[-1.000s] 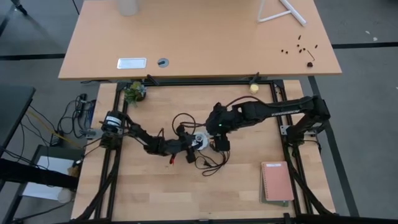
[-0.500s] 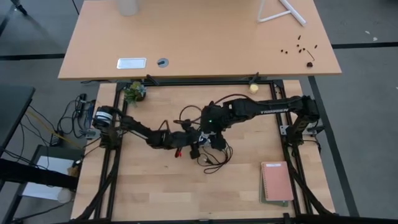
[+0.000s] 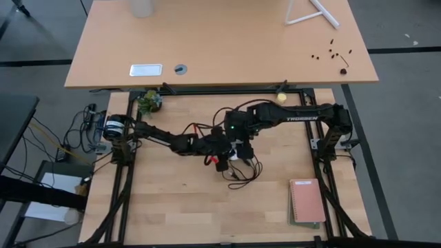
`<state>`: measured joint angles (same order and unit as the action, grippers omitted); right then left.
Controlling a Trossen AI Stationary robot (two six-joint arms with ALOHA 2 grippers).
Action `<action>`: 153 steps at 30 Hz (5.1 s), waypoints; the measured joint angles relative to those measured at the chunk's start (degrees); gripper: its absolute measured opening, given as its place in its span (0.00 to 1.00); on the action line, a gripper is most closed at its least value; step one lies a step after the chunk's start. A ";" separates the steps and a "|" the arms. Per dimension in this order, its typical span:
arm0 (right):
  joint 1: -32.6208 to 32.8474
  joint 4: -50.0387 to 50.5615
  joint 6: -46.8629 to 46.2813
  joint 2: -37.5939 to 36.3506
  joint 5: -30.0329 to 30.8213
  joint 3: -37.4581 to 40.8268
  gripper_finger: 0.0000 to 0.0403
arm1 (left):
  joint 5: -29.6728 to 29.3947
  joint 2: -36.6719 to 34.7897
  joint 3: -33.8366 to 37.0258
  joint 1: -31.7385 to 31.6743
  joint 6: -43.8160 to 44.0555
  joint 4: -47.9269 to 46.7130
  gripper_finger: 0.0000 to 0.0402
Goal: Screw lightbulb
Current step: Insert the lightbulb into the lamp
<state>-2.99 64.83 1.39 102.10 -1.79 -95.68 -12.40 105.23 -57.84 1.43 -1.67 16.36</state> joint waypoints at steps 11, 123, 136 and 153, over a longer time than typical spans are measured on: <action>0.00 2.88 -1.44 -0.04 -1.34 0.56 0.66 | 0.48 0.02 -1.87 0.04 1.24 -1.99 0.46; 5.10 0.29 -1.46 2.73 2.24 -2.80 0.77 | 9.09 -0.04 -1.76 -0.33 -0.75 3.52 0.46; 6.63 2.04 26.08 2.85 1.53 -2.84 0.77 | 9.24 -0.02 -2.12 -0.11 -2.55 2.56 0.46; 6.99 4.07 38.44 2.89 2.57 -2.80 0.77 | 9.28 0.00 -2.02 -0.11 -4.22 2.26 0.46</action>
<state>3.99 68.90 39.82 104.99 0.78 -98.48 -3.12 105.23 -59.86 1.32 -5.89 18.62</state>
